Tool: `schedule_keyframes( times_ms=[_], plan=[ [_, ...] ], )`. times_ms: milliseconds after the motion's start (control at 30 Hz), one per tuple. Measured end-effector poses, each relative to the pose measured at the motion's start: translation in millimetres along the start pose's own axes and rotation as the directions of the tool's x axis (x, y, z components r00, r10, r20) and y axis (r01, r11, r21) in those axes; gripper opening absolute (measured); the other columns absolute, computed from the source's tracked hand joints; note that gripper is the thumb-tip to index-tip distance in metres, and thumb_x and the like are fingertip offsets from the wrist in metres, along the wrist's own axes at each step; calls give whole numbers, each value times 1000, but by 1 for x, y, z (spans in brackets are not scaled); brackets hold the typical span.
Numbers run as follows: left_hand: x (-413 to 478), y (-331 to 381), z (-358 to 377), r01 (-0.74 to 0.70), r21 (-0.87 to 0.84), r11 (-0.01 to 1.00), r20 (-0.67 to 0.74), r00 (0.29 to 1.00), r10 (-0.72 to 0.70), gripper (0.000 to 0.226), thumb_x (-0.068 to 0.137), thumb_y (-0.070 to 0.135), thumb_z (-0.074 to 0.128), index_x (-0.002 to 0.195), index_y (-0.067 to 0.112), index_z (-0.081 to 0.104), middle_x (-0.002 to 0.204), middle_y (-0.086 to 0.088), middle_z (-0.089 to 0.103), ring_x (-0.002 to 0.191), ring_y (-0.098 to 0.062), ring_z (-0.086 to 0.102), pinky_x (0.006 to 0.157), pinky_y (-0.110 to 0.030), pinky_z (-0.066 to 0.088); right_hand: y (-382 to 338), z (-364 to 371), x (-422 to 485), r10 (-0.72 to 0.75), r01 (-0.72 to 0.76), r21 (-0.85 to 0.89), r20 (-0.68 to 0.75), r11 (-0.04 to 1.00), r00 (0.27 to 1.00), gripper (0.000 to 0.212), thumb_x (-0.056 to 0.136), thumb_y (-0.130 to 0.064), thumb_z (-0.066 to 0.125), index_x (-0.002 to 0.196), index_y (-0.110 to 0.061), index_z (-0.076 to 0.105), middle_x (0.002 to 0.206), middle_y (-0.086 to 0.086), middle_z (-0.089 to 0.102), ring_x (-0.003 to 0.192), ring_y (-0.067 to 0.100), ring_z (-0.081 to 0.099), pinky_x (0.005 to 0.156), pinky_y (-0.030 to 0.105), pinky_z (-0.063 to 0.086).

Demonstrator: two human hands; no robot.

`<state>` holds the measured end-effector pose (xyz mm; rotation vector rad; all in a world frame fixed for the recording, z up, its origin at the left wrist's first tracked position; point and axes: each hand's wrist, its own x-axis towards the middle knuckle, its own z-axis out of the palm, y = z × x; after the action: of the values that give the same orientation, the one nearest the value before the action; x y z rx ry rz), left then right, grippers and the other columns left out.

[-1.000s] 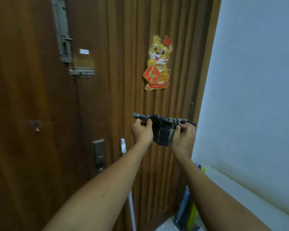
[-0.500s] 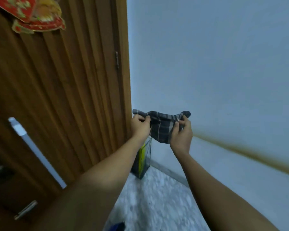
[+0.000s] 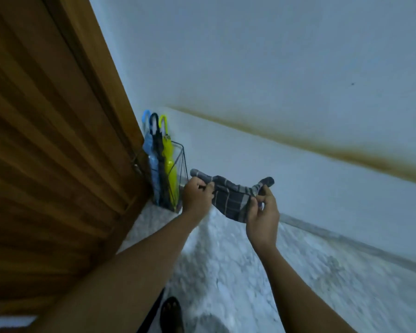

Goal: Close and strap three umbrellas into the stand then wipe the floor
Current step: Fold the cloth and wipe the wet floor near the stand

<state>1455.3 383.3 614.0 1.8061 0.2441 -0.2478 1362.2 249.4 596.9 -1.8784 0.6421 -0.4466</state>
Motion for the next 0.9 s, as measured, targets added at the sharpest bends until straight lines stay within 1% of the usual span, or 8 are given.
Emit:
schedule_keyframes(
  times_ms=[133, 200, 367, 467, 567, 633, 767, 900],
  plan=[
    [46, -95, 28, 93, 46, 995, 23, 995, -94, 26, 89, 15, 67, 71, 16, 49, 74, 2, 59, 81, -27, 68, 77, -48, 59, 110, 51, 9, 74, -73, -20, 29, 997, 997, 34, 102, -20, 47, 134, -7, 47, 113, -53, 43, 105, -21, 50, 93, 28, 51],
    [77, -173, 47, 132, 109, 985, 34, 990, -137, 22, 89, 17, 67, 74, 18, 51, 80, 6, 60, 84, -25, 66, 79, -46, 59, 183, 86, 11, 125, -122, -48, 69, 991, 990, 39, 102, -22, 46, 140, -12, 43, 109, -52, 46, 104, -12, 55, 91, 31, 53],
    [134, -350, 86, 236, 195, 952, -29, 972, -235, 16, 92, 19, 64, 81, 13, 55, 84, -1, 61, 82, -23, 63, 76, -44, 58, 344, 162, 8, 180, -178, -23, 134, 984, 974, 31, 103, -21, 46, 134, -27, 45, 104, -32, 57, 103, -10, 56, 78, 4, 44],
    [166, -449, 117, 254, 214, 943, -90, 967, -240, 17, 93, 18, 62, 80, 11, 52, 80, 0, 57, 78, -24, 60, 65, -33, 50, 446, 209, 10, 162, -159, -35, 132, 987, 978, 18, 102, -16, 46, 117, -26, 50, 104, -23, 57, 99, -7, 57, 75, 4, 42],
    [205, -511, 144, 227, 223, 948, -203, 962, -182, 19, 91, 19, 62, 78, 13, 50, 76, 3, 54, 69, -16, 56, 54, -23, 40, 520, 256, 27, 124, -113, -100, 108, 989, 986, 8, 102, -23, 46, 97, -30, 47, 100, -10, 56, 85, 5, 59, 68, 23, 52],
    [240, -540, 157, 226, 214, 950, -261, 951, -167, 18, 90, 22, 63, 80, 13, 51, 77, 3, 54, 68, -16, 55, 54, -25, 41, 555, 288, 47, 87, -77, -163, 57, 984, 995, 11, 101, -30, 46, 91, -32, 43, 94, -5, 56, 76, 9, 58, 60, 36, 53],
    [329, -582, 183, 159, 231, 960, -330, 941, -76, 25, 87, 29, 63, 83, 5, 60, 89, -10, 63, 78, -27, 61, 66, -34, 49, 599, 348, 99, 33, -34, -174, -10, 984, 999, 19, 100, -33, 46, 83, -27, 41, 80, -2, 53, 66, 12, 52, 53, 34, 42],
    [417, -588, 213, 33, 180, 983, -390, 920, 40, 29, 89, 25, 58, 104, 1, 64, 109, -16, 64, 99, -31, 62, 80, -33, 46, 616, 390, 170, 36, -39, -45, -65, 998, 997, 12, 97, -30, 51, 90, -20, 50, 84, -6, 55, 72, 8, 52, 63, 29, 39]
  ],
)
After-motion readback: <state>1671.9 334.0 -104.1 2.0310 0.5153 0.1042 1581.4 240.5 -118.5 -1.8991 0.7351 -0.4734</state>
